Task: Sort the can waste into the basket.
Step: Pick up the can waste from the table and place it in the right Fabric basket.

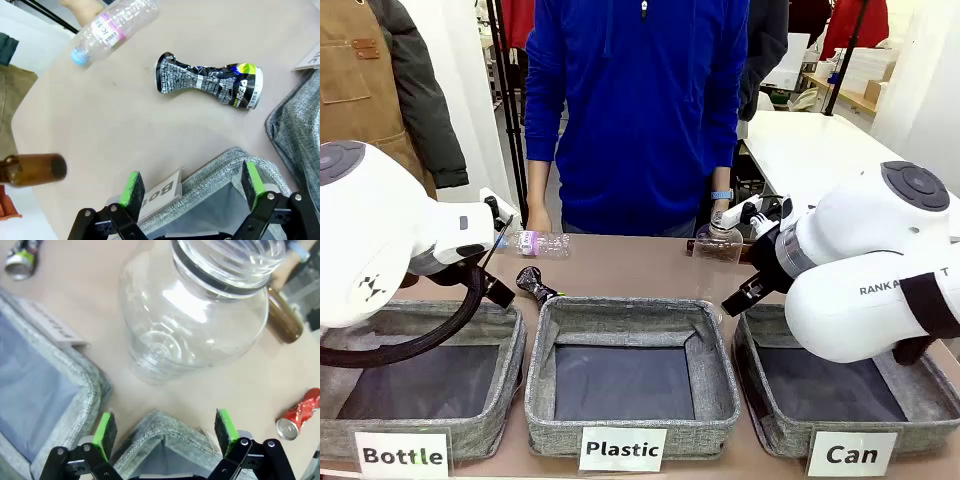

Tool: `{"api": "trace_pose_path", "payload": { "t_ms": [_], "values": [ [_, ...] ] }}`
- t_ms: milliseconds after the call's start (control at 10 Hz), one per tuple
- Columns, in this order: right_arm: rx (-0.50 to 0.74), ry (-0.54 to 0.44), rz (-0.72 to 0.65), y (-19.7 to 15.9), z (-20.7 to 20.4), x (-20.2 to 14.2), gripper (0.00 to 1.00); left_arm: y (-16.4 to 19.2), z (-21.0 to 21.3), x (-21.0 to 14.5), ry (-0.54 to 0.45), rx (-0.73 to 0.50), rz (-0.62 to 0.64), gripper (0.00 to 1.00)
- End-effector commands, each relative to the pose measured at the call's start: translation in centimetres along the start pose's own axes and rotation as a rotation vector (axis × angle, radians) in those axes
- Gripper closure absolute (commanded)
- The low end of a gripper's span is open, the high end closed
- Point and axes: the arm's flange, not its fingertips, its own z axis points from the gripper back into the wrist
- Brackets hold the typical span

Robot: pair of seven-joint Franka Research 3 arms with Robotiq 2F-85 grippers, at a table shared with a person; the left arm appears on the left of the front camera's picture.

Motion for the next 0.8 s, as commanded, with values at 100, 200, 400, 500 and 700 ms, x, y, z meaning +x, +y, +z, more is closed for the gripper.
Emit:
{"api": "trace_pose_path", "payload": {
  "t_ms": [100,200,400,500,700],
  "values": [
    [0.000,0.000,0.000,0.00,0.00,0.00,0.00,0.00,0.01,0.01,0.000,0.000,0.000,0.00],
    [0.000,0.000,0.000,0.00,0.00,0.00,0.00,0.00,0.01,0.01,0.000,0.000,0.000,0.00],
    [0.000,0.000,0.000,0.00,0.00,0.00,0.00,0.00,0.01,0.01,0.000,0.000,0.000,0.00],
    [0.000,0.000,0.000,0.00,0.00,0.00,0.00,0.00,0.01,0.01,0.000,0.000,0.000,0.00],
    [0.000,0.000,0.000,0.00,0.00,0.00,0.00,0.00,0.01,0.01,0.000,0.000,0.000,0.00]
  ]
}}
